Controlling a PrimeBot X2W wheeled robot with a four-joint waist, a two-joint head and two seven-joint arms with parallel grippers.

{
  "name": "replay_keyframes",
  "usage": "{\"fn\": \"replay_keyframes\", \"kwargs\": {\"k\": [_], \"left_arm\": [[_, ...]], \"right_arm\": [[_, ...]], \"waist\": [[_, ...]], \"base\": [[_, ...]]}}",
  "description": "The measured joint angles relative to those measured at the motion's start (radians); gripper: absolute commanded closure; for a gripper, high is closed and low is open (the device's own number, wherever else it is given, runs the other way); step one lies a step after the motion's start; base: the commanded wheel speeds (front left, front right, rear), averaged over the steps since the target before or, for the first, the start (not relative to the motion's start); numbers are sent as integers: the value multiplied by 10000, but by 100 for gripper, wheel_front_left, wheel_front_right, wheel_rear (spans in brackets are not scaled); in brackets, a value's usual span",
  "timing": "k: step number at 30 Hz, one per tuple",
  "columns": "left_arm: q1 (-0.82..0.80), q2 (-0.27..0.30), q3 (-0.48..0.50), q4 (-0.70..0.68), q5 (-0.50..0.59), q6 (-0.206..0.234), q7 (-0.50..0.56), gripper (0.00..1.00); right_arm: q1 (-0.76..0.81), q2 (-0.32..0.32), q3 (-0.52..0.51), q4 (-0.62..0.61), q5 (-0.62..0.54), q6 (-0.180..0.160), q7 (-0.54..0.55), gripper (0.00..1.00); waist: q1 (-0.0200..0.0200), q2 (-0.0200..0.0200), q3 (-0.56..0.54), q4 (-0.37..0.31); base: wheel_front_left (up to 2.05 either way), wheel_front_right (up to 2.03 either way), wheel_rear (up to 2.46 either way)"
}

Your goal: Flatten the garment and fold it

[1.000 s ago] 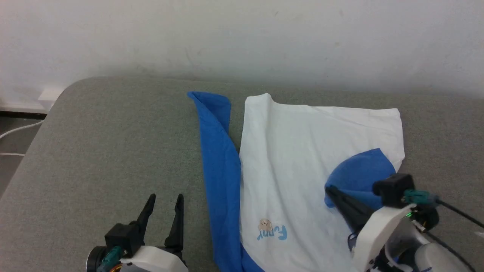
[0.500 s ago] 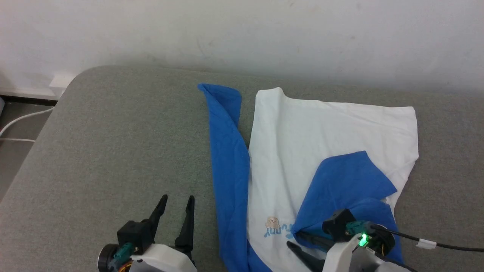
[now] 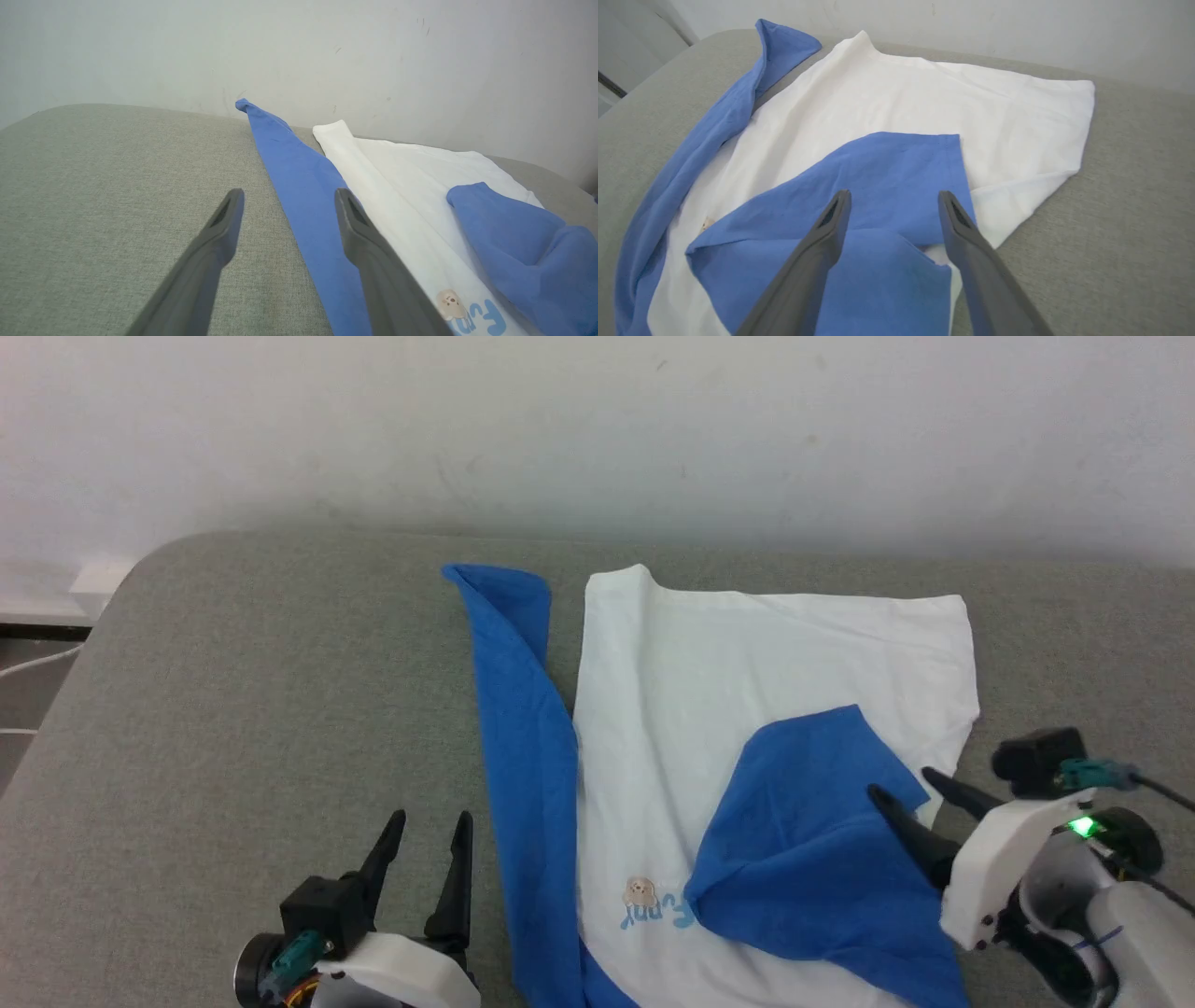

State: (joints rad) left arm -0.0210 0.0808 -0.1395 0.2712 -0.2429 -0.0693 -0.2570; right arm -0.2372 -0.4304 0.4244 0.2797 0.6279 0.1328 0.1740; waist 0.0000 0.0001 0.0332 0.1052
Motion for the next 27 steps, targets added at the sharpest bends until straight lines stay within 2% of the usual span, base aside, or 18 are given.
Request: {"fn": "replay_keyframes", "kwargs": {"k": [5, 8, 19, 26, 27], "left_arm": [[-6, 2, -19, -56, 2, -2, 2, 0], [-10, -6, -98, -56, 4, -8, 2, 0], [-71, -33, -178, 23, 73, -17, 0, 0], [-242, -44, -232, 63, 75, -46, 0, 0], [-278, -56, -245, 69, 75, -77, 0, 0]], "right_arm": [[64, 579, -2163, 313, -767, -4, 1012, 0], [58, 1200, -2859, 466, -1055, -2, 1599, 0], [-36, 2117, -3893, 1001, -1885, -2, 2318, 0], [-186, 2194, -3983, 1313, -2075, -2, 2385, 0], [-207, 2186, -3962, 1335, -2130, -2, 2370, 24]], "waist": [[0, 0, 116, -100], [0, -2, 285, -62], [1, -2, 773, 236], [1, -2, 932, 294], [1, -2, 945, 305]], "base": [[0, 0, 0], [0, 0, 0], [0, 0, 0], [0, 0, 0], [0, 0, 0]]}}
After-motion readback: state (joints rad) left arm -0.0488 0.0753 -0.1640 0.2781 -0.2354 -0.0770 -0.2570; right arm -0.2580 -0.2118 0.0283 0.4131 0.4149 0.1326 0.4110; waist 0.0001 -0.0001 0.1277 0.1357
